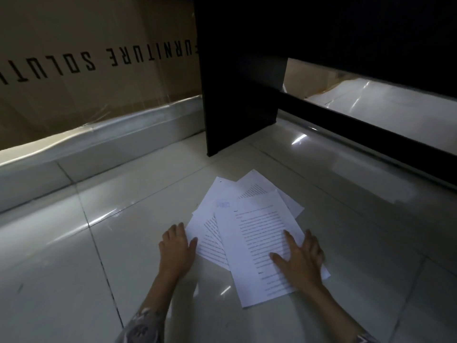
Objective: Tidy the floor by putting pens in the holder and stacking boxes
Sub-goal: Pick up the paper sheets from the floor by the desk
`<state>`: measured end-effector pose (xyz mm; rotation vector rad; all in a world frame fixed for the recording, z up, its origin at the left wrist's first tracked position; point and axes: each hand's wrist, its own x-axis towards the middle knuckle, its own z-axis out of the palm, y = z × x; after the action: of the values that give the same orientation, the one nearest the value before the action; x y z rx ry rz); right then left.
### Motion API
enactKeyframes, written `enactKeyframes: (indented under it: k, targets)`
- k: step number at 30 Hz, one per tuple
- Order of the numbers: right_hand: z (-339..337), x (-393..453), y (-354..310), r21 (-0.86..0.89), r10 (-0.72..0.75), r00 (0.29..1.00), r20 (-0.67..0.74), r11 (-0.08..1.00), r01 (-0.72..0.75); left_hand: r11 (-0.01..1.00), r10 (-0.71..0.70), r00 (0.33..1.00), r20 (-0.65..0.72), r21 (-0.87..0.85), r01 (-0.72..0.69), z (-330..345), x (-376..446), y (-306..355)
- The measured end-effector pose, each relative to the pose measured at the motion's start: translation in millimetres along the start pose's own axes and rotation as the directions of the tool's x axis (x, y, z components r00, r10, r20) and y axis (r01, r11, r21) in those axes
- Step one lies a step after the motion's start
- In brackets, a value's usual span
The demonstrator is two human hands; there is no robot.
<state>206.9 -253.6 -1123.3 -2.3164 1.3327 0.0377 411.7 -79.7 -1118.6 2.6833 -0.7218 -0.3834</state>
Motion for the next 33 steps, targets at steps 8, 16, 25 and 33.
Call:
enactKeyframes:
  k: [8, 16, 25, 33]
  targets:
    - [21.2, 9.8, -43.9, -0.048, -0.017, 0.999, -0.037, 0.999, 0.015, 0.956, -0.123, 0.982, 0.145, -0.249, 0.157, -7.4, 42.6, 14.8]
    - [30.0, 3.4, -57.5, -0.127, -0.070, 0.997, -0.012, 0.990, 0.068, 0.975, -0.203, 0.977, 0.057, -0.081, 0.208, 8.5, 40.8, 37.4]
    - [32.2, 5.5, -59.7, -0.131, -0.064, 0.997, -0.039, 0.990, 0.059, 0.943, -0.280, 0.957, 0.071, -0.169, 0.289, 6.7, 61.8, 38.7]
    - [30.4, 3.4, -61.2, -0.138, -0.059, 0.997, -0.046, 0.989, 0.052, 0.789, 0.021, 0.998, 0.066, -0.614, 0.024, 1.0, 46.1, 27.6]
